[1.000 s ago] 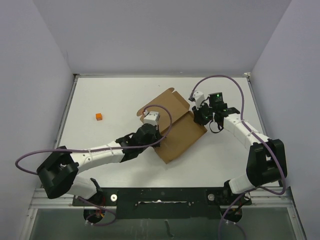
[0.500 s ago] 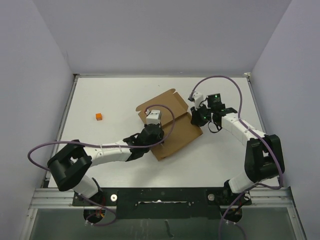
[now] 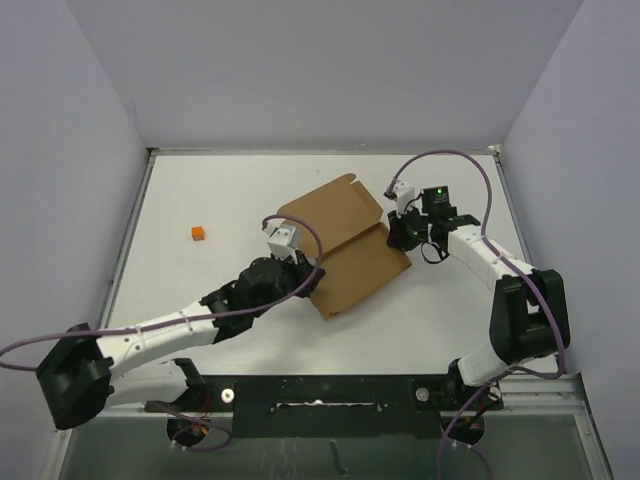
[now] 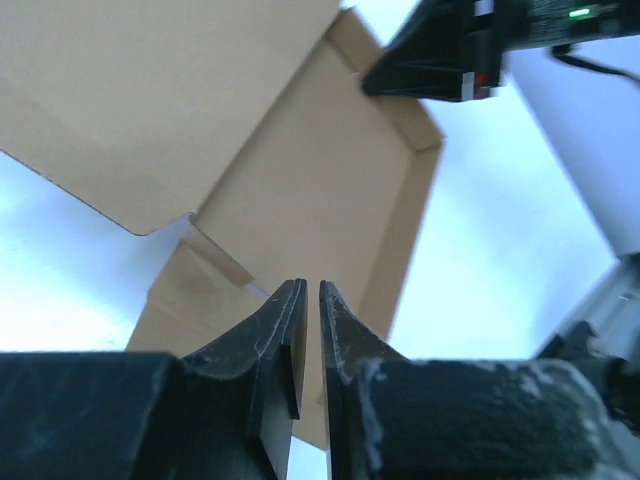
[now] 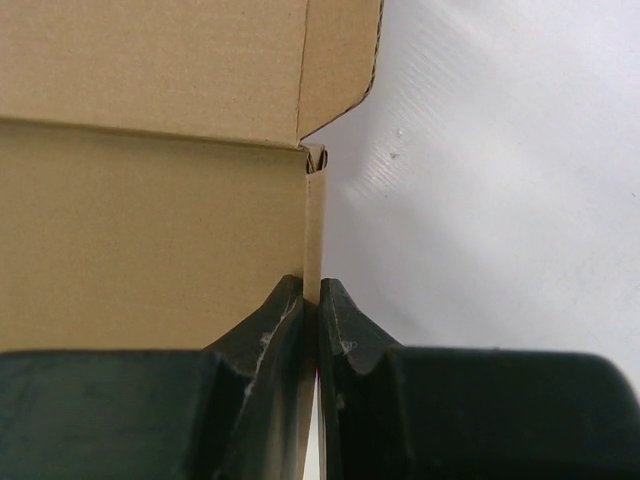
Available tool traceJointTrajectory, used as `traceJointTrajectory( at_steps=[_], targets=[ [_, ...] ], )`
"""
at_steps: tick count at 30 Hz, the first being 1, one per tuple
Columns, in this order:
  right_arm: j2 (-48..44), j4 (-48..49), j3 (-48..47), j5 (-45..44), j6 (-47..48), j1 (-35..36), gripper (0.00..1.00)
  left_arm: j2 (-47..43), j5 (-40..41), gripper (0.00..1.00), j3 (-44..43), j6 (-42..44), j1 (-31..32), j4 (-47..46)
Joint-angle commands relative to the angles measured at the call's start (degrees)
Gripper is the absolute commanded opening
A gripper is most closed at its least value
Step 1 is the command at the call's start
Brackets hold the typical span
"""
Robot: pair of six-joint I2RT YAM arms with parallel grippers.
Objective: Fold the paper box
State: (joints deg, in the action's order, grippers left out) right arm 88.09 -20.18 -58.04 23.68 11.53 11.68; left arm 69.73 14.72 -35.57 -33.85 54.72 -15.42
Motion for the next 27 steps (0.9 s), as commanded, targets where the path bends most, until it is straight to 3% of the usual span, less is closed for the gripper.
traceJointTrajectory(
  at_steps=[1,4,7,14,27],
  targets=[
    [0.11,1.73,0.3,1.46,-0.11,-0.16,0.0,-11.25,-10.39,0.1,1.66,-1.17,0.12,4.28],
    [0.21,1.73,0.3,1.35,-0.02,-0.14,0.0,-13.85,-16.16,0.0,1.88,-2.23,0.2,9.6],
    [0.2,1.79,0.37,1.17,0.07,-0.17,0.0,-13.88,-19.44,0.0,2.0,-3.22,2.11,13.19],
    [0.8,1.81,0.38,1.04,0.26,-0.11,0.0,-6.65,-14.49,0.0,0.18,-2.37,11.77,14.05],
    [1.0,1.64,0.3,1.44,0.51,0.14,0.0,4.08,-9.03,0.0,-4.91,-1.28,10.85,15.42]
  ],
)
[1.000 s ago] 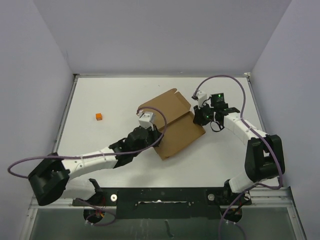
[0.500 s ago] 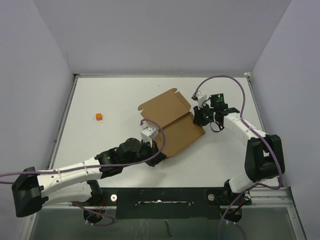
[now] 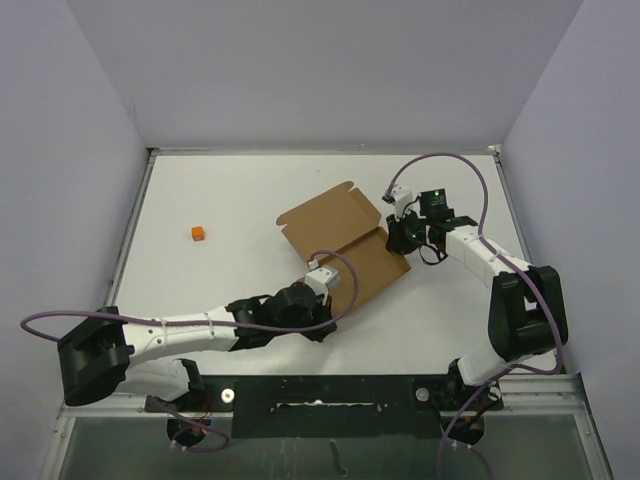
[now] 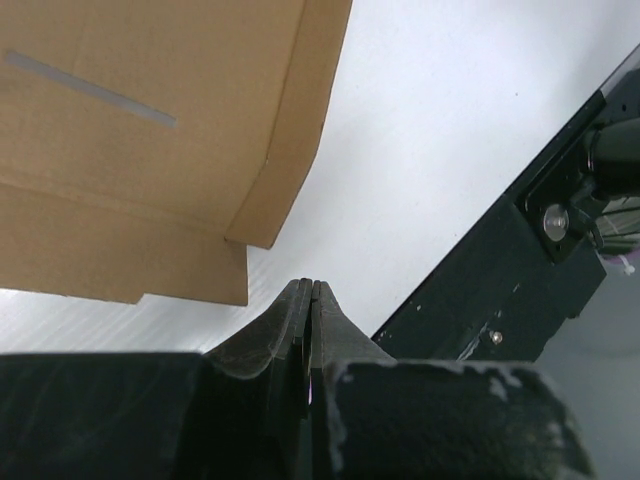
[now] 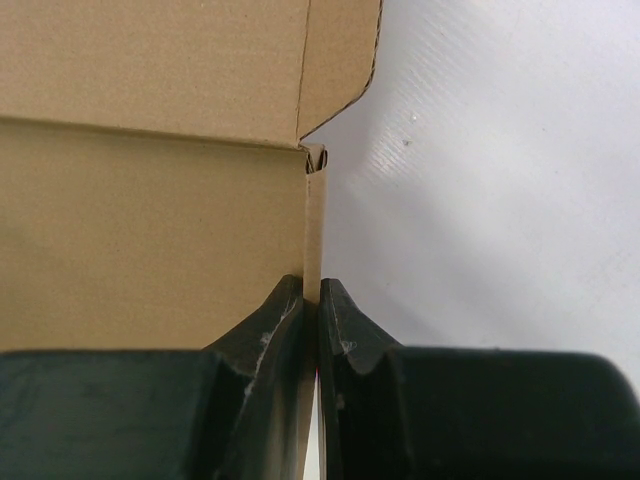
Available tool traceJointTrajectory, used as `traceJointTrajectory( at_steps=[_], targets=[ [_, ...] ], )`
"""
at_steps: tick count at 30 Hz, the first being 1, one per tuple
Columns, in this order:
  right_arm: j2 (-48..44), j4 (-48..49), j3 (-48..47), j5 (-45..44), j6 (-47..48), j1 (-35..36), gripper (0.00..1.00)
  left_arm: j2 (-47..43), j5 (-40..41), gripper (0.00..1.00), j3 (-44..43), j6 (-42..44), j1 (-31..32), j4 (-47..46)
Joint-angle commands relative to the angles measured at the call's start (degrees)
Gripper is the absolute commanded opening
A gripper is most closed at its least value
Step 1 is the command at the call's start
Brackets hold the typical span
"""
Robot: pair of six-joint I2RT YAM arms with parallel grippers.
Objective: Fold the paper box
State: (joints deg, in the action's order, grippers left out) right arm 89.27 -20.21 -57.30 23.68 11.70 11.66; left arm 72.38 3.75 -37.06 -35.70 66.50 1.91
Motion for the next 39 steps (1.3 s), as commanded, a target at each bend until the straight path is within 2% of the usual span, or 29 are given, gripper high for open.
traceJointTrajectory(
  at_steps=[1,18,29,34,39],
  targets=[
    [-0.22,1.66,-0.49,1.39,0.41,0.24,0.0,1.95,1.96,0.0,-3.58,0.55,-1.17,-2.31],
    [0.07,1.57,-0.45,1.88,0.6,1.05,0.0,7.6,1.47,0.0,-6.42,0.19,-6.56,-6.11],
    [0.32,1.71,-0.36,1.9,0.51,1.39,0.0,16.3,-6.78,0.0,-10.04,-1.2,-7.88,-14.32],
    [0.64,1.62,-0.51,1.09,0.77,1.37,0.0,15.61,-7.69,0.0,-9.47,-1.76,-8.23,-14.71],
    [1.25,2.16,-0.49,-0.06,0.0,0.21,0.0,10.86,-6.98,0.02,-6.38,-3.46,-9.85,-11.93]
  ],
)
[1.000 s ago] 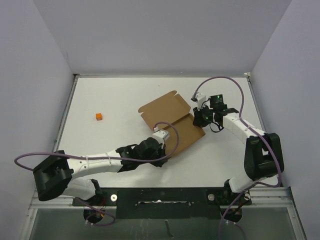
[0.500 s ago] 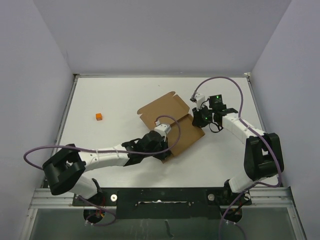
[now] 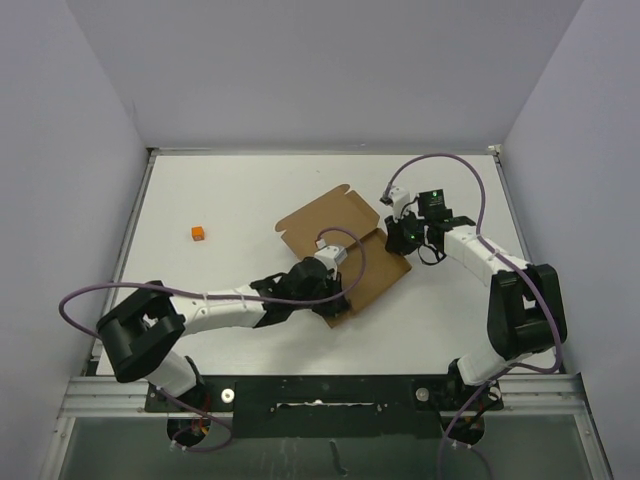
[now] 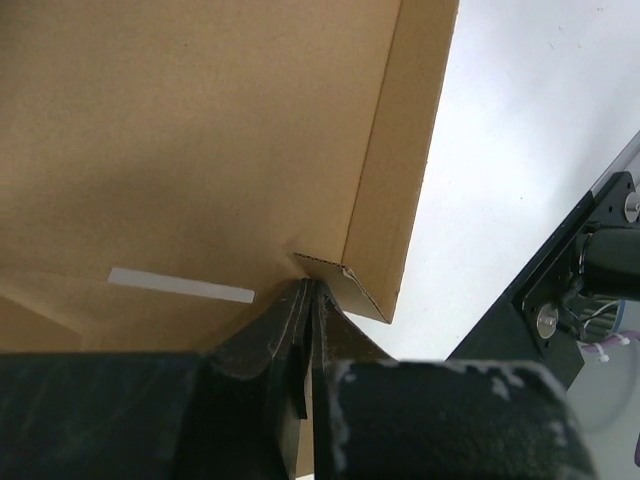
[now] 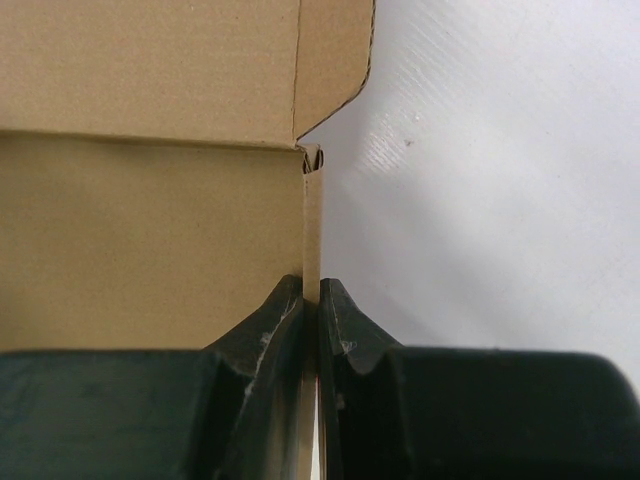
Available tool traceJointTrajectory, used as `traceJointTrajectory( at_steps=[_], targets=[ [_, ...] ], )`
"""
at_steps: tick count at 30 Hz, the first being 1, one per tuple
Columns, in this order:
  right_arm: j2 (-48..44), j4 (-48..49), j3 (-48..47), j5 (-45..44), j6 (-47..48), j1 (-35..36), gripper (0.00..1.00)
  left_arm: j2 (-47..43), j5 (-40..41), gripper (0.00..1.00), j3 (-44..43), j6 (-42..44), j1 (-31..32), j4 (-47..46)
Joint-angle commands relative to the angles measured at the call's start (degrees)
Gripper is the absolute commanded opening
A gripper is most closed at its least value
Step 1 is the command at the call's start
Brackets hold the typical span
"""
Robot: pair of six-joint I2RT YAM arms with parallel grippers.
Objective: Fold the paper box
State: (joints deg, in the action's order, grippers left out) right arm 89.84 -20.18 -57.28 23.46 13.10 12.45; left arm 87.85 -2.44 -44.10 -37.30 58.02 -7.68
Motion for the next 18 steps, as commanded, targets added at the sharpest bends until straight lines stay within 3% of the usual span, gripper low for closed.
traceJointTrajectory(
  at_steps=[1,5,12,15,18],
  targets=[
    [0.85,2.36,-0.47,-0.35,-2.07,-1.0,0.0,-6.18,-1.04,0.04,1.69,-2.41,-1.86,-1.69],
    [1.32,2.72,-0.49,-1.35,-3.66,-1.87,0.0,-13.55,-1.23,0.15,5.62,-4.71,-3.61,1.94],
    [1.48,3.57,-0.26,-2.49,-4.88,-1.74,0.0,-28.23,0.34,0.45,13.38,-8.85,-8.58,7.67],
    [1.27,3.81,0.03,-2.36,-5.1,-1.75,0.0,-30.22,-3.39,0.52,16.98,-13.22,-13.71,5.94],
    [1.31,3.86,0.08,-2.29,-5.11,-1.77,0.0,-28.91,-5.43,0.55,17.97,-15.34,-14.69,3.26]
  ],
)
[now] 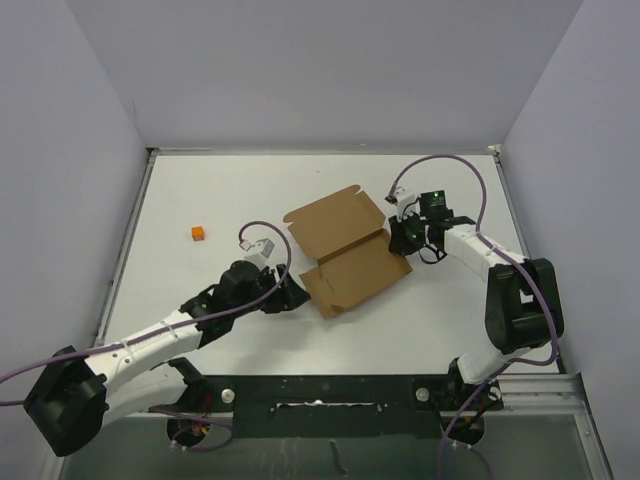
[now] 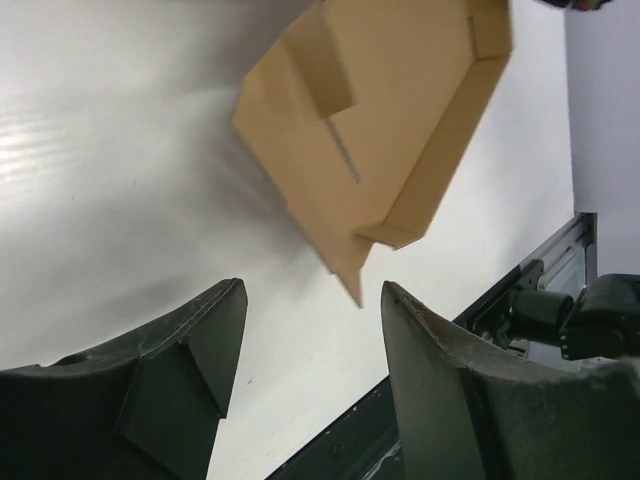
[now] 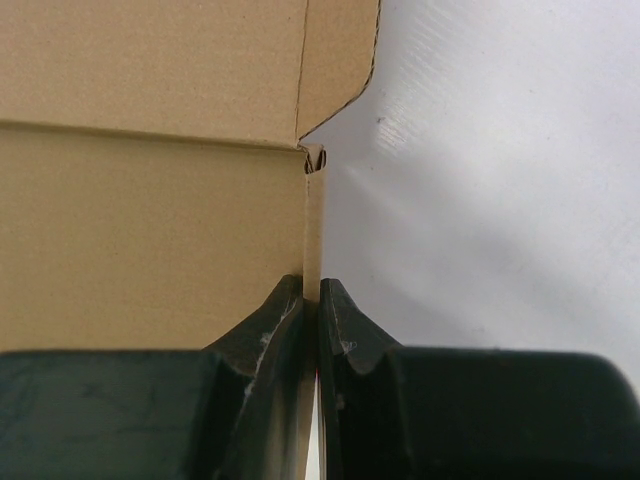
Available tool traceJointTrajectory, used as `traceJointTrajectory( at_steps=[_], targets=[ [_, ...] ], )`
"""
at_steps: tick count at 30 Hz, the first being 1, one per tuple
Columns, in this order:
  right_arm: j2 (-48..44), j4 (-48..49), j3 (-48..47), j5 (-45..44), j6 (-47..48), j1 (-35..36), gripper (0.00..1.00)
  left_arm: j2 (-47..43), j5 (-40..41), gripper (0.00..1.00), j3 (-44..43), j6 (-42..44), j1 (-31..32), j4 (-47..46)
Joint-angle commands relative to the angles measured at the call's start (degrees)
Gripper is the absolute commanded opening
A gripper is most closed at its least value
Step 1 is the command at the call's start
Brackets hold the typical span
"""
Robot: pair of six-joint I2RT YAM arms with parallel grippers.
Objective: Fold the paper box
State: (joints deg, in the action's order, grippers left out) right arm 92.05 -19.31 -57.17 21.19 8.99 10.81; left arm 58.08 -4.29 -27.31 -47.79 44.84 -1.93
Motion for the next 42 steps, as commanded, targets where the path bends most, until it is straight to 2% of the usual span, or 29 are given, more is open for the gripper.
traceJointTrajectory(
  at_steps=[1,7,12,16,20,22,29,35,37,42],
  targets=[
    [-0.91,3.0,0.0,0.0,-0.93,-0.17,0.0,1.78,-3.94,0.55,1.02,-5.25,-1.49,-3.12],
    [-0.73,3.07,0.03,0.1,-0.98,0.11,0.0,8.39,-4.69,0.54,-1.18,-7.42,-1.51,-9.04],
    [-0.49,3.13,0.1,0.11,-0.98,0.64,0.0,14.75,-5.4,0.45,-4.19,-8.26,-1.37,-12.17],
    [-0.3,3.37,0.08,-0.13,-1.1,1.05,0.0,18.98,-6.12,0.33,-6.23,-8.7,-1.42,-14.52],
    [0.18,3.72,0.12,-1.6,-2.98,1.42,0.0,21.31,-5.77,0.08,-8.64,-8.34,-1.42,-14.45],
    [0.3,3.91,0.33,-1.77,-4.12,1.65,0.0,21.97,-4.88,0.01,-10.8,-7.32,-1.42,-11.76],
    [1.44,5.07,1.01,-1.52,-8.29,3.24,0.0,24.88,-1.39,0.0,-19.18,-4.86,-1.5,2.4],
    [2.71,5.15,1.0,-1.45,-10.03,4.68,0.0,28.24,-1.2,0.0,-24.38,-3.25,-1.75,7.64],
    [3.06,5.11,0.96,-1.24,-10.17,5.04,0.0,29.13,-1.88,0.03,-25.22,-2.91,-2.09,7.38],
    [4.19,4.7,0.63,-0.97,-10.42,5.11,0.0,30.97,-4.11,0.19,-25.95,-2.54,-3.27,4.94]
  ],
)
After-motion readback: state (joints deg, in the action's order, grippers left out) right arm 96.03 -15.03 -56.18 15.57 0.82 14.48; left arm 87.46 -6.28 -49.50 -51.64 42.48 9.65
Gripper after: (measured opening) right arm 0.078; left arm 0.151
